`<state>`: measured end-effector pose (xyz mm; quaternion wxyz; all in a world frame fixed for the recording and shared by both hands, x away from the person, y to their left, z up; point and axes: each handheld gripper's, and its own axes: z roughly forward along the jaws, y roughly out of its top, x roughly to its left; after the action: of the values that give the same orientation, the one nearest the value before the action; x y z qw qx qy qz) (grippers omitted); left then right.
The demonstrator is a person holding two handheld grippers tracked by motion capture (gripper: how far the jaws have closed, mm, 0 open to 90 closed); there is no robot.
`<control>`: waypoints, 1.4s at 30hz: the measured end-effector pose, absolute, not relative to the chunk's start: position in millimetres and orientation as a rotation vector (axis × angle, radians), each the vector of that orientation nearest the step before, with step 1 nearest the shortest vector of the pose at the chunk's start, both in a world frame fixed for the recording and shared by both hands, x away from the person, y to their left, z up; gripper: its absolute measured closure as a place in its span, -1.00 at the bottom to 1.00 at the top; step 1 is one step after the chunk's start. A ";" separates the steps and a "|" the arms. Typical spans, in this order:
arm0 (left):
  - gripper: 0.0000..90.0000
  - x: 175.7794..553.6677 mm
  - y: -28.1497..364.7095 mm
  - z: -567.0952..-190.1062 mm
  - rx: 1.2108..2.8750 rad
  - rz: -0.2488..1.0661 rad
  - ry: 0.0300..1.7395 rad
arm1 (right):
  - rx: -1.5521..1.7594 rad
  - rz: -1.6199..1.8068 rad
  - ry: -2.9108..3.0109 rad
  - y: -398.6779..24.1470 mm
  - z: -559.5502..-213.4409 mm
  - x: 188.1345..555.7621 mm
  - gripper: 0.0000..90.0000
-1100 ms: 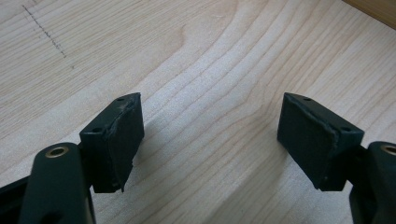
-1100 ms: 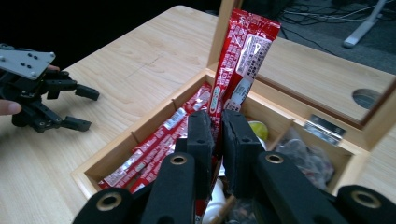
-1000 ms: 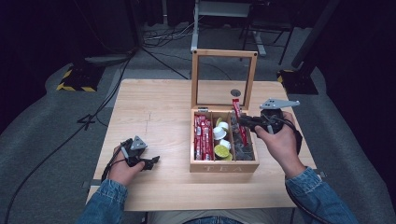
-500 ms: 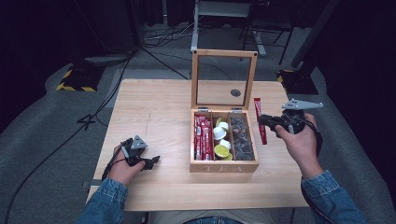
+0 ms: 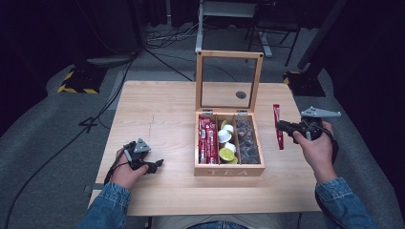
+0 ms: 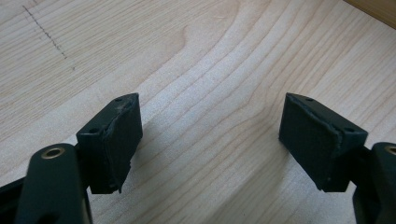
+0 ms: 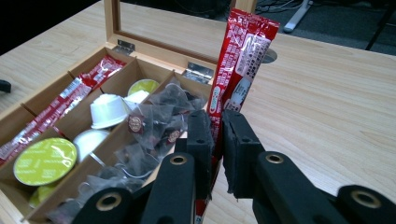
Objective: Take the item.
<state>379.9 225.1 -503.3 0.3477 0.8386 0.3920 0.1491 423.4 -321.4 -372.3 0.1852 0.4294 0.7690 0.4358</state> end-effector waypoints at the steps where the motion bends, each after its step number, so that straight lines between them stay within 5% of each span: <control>1: -0.52 379.9 225.1 -503.3 2.175 0.387 1.017 | 1.209 1.218 2.162 -323.4 -375.4 423.5 0.83; 28: -0.53 380.3 225.0 -503.2 2.177 0.388 1.016 | 1.298 1.131 2.186 -340.9 -459.1 428.5 0.83; 42: -0.53 380.4 224.9 -503.2 2.178 0.388 1.016 | 1.400 1.040 2.245 -344.6 -471.7 431.5 0.83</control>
<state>380.4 224.9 -503.2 0.3463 0.8393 0.3916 0.1496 431.5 -344.6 -471.7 0.1486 0.4870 0.7809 0.3618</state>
